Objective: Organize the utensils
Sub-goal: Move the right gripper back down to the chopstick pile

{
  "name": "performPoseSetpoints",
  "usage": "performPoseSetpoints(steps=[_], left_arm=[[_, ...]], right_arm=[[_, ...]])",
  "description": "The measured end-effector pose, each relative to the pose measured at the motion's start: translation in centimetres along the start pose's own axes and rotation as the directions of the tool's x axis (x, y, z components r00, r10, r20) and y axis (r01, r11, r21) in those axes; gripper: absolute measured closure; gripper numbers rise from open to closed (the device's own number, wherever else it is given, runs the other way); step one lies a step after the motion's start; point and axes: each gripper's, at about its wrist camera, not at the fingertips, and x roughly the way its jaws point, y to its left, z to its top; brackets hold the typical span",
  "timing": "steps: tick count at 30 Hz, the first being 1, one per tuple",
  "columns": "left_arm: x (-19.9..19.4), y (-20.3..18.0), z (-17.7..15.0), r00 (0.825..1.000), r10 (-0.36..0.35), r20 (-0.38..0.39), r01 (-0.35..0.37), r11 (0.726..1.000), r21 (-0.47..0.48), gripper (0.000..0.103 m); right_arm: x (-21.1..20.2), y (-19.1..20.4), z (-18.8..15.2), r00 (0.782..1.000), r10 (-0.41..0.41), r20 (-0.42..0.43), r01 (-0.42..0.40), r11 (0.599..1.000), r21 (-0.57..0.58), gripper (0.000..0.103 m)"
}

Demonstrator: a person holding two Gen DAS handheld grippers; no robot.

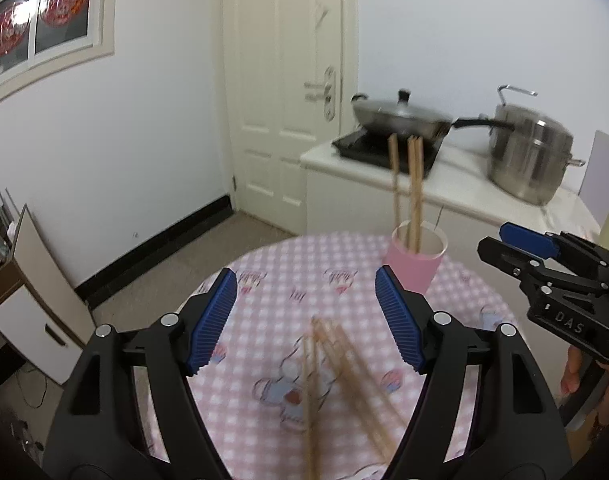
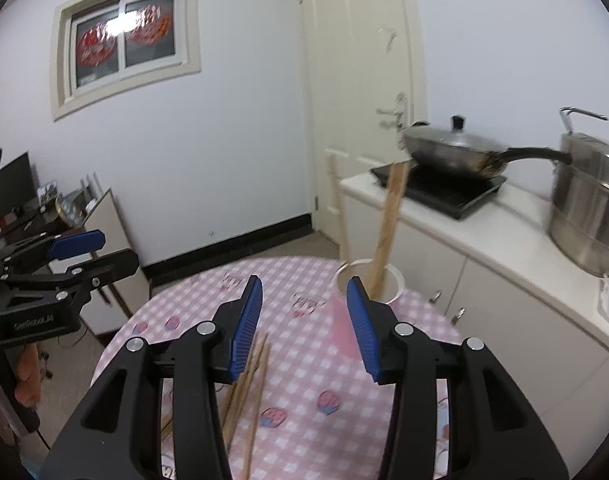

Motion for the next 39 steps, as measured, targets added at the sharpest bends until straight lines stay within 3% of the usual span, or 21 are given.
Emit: performPoseSetpoints(steps=[3,8,13,17,21,25,30,36,39], left_arm=[[1.5,1.8,-1.3,0.997,-0.013,-0.072,0.012,1.000,-0.021,0.032],[5.0,3.5,-3.9,0.976,-0.057,-0.208,0.048,0.998,-0.050,0.032],[9.7,4.2,-6.9,0.929,-0.081,-0.362,0.055,0.995,-0.080,0.032],[12.9,4.3,-8.1,0.893,-0.109,-0.437,0.061,0.991,-0.121,0.032],[14.9,4.2,-8.7,0.869,-0.109,-0.482,0.054,0.991,-0.126,0.032],[16.3,3.7,-9.0,0.859,-0.102,-0.501,0.055,0.993,-0.107,0.032],[17.9,3.0,-9.4,0.848,-0.070,-0.526,0.041,0.997,-0.067,0.044],[18.7,2.5,-9.3,0.844,-0.060,-0.533,0.043,0.998,-0.044,0.045],[19.0,1.8,-9.3,0.844,-0.021,-0.536,0.026,1.000,0.003,0.045]], right_arm=[[1.6,1.1,-0.9,0.998,0.020,-0.053,-0.020,1.000,-0.013,0.061],[4.9,2.4,-2.8,0.985,0.042,-0.165,-0.046,0.999,-0.023,0.060],[7.9,2.8,-5.1,0.962,0.054,-0.266,-0.060,0.998,-0.014,0.060],[9.6,2.8,-6.2,0.944,0.056,-0.324,-0.063,0.998,-0.011,0.060],[11.0,2.4,-6.9,0.931,0.051,-0.363,-0.059,0.998,-0.012,0.057],[12.2,1.9,-7.4,0.920,0.053,-0.389,-0.059,0.998,-0.003,0.057],[13.2,1.8,-7.8,0.911,0.057,-0.408,-0.064,0.998,-0.002,0.057],[14.3,1.7,-8.0,0.902,0.060,-0.428,-0.069,0.998,-0.007,0.057],[14.7,1.9,-8.0,0.895,0.062,-0.441,-0.074,0.997,-0.010,0.057]])
